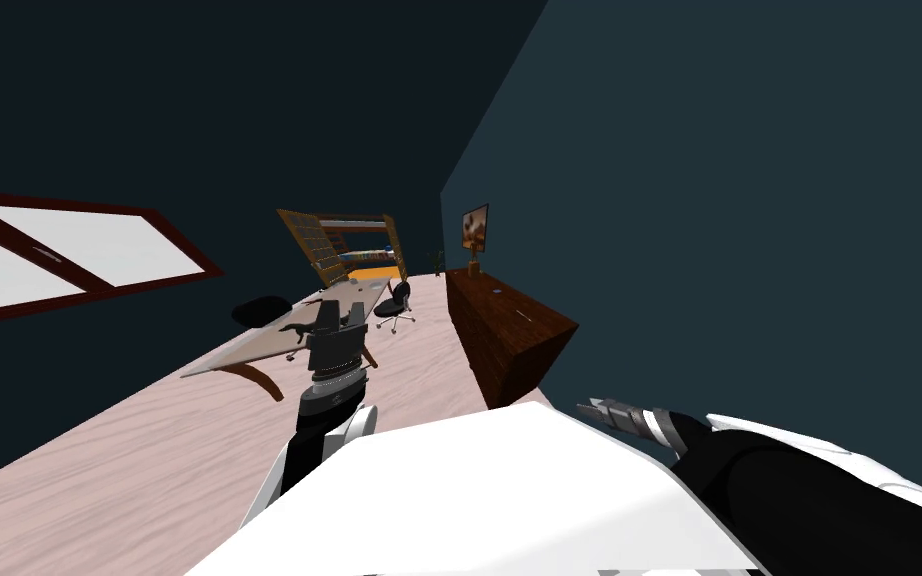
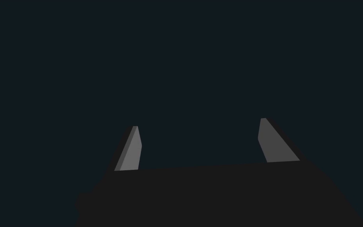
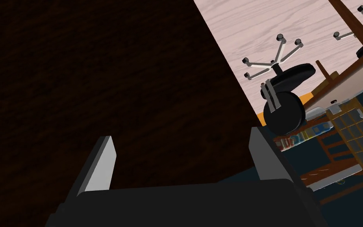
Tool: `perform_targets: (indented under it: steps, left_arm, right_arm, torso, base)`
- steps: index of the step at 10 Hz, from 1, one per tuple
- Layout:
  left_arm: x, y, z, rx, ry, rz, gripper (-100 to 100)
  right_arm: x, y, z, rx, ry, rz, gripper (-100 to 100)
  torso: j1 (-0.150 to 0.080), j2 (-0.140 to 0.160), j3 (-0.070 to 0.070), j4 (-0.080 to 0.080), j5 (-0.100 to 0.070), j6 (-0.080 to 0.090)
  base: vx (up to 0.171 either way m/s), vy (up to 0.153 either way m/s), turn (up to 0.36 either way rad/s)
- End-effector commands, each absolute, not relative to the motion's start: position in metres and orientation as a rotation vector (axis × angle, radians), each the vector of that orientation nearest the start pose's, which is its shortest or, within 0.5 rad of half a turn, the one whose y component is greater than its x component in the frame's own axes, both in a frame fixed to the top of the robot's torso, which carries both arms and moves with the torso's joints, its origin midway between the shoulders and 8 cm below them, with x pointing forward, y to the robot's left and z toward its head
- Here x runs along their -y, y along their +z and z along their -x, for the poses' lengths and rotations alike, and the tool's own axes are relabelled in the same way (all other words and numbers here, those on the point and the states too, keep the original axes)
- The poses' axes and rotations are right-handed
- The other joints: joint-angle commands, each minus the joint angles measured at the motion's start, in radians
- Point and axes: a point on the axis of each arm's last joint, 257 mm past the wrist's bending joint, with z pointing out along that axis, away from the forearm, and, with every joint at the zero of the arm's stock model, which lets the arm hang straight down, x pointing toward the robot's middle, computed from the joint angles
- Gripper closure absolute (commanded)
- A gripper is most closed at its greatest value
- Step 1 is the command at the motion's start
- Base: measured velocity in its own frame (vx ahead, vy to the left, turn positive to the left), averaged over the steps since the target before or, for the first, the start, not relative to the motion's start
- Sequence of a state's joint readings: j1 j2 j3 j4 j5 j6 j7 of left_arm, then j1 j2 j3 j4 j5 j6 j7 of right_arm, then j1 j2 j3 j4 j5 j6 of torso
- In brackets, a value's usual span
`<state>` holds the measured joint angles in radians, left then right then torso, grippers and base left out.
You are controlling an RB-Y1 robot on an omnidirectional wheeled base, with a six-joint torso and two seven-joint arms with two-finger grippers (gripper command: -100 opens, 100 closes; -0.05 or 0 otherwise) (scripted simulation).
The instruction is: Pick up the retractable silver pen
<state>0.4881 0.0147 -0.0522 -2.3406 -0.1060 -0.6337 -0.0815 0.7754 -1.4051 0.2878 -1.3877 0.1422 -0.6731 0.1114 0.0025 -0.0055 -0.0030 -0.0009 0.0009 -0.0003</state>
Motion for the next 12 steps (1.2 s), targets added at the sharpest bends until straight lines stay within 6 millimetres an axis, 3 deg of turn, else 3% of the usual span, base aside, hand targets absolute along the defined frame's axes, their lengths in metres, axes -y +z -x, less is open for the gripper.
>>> perform_targets:
  steps: [1, 2, 3, 4, 5, 6, 7, 8, 9, 12]
  left_arm:
    - [-0.237, 0.075, -0.310, -0.555, -1.260, 0.395, 0]
    - [-0.237, 0.075, -0.310, -0.555, -1.260, 0.395, 0]
    - [-0.237, 0.075, -0.310, -0.555, -1.260, 0.395, 0]
    - [-0.237, 0.075, -0.310, -0.555, -1.260, 0.395, 0]
    - [-0.237, 0.075, -0.310, -0.555, -1.260, 0.395, 0]
    - [-0.237, 0.075, -0.310, -0.555, -1.260, 0.394, 0]
    - [-0.237, 0.075, -0.310, -0.555, -1.260, 0.395, 0]
    - [-0.237, 0.075, -0.310, -0.555, -1.260, 0.395, 0]
    - [-0.237, 0.075, -0.310, -0.555, -1.260, 0.395, 0]
    - [-0.238, 0.075, -0.310, -0.555, -1.260, 0.395, 0]
  right_arm:
    - [0.528, -0.362, -0.162, -2.542, 0.400, 0.067, -100]
    - [0.548, -0.356, -0.163, -2.567, 0.343, 0.081, -100]
    - [0.550, -0.354, -0.165, -2.572, 0.335, 0.094, -100]
    - [0.570, -0.346, -0.168, -2.594, 0.276, 0.112, -100]
    - [0.571, -0.345, -0.168, -2.596, 0.273, 0.117, -100]
    - [0.589, -0.336, -0.172, -2.615, 0.215, 0.136, -100]
    - [0.605, -0.327, -0.177, -2.629, 0.161, 0.151, -100]
    - [0.605, -0.327, -0.177, -2.629, 0.161, 0.151, -100]
    - [0.619, -0.319, -0.182, -2.638, 0.113, 0.162, -100]
    - [0.645, -0.302, -0.194, -2.647, 0.014, 0.172, -100]
  torso:
    - [0.000, 0.000, 0.000, 0.000, 0.000, 0.000]
    - [-0.001, 0.000, 0.000, 0.000, 0.000, 0.000]
    - [-0.001, -0.002, -0.001, 0.000, 0.000, 0.000]
    - [-0.001, -0.001, -0.001, 0.000, -0.001, 0.000]
    - [-0.001, -0.003, -0.001, -0.001, 0.000, 0.000]
    - [-0.002, -0.001, -0.001, -0.001, -0.001, 0.000]
    - [-0.001, -0.003, -0.002, -0.001, 0.000, 0.000]
    - [0.000, -0.007, -0.004, -0.002, 0.000, 0.000]
    - [-0.001, -0.006, -0.004, -0.002, -0.001, 0.000]
    - [-0.002, -0.013, -0.008, -0.003, -0.001, -0.001]
  base:
    - [0.092, 0.042, 0.030]
    - [0.118, 0.034, 0.050]
    - [0.099, 0.029, 0.037]
    - [0.136, 0.035, 0.057]
    - [0.105, 0.022, 0.026]
    - [0.133, 0.034, 0.053]
    - [0.208, 0.053, 0.094]
    - [0.176, 0.033, 0.042]
    - [0.181, -0.001, 0.065]
    - [0.287, 0.014, 0.125]
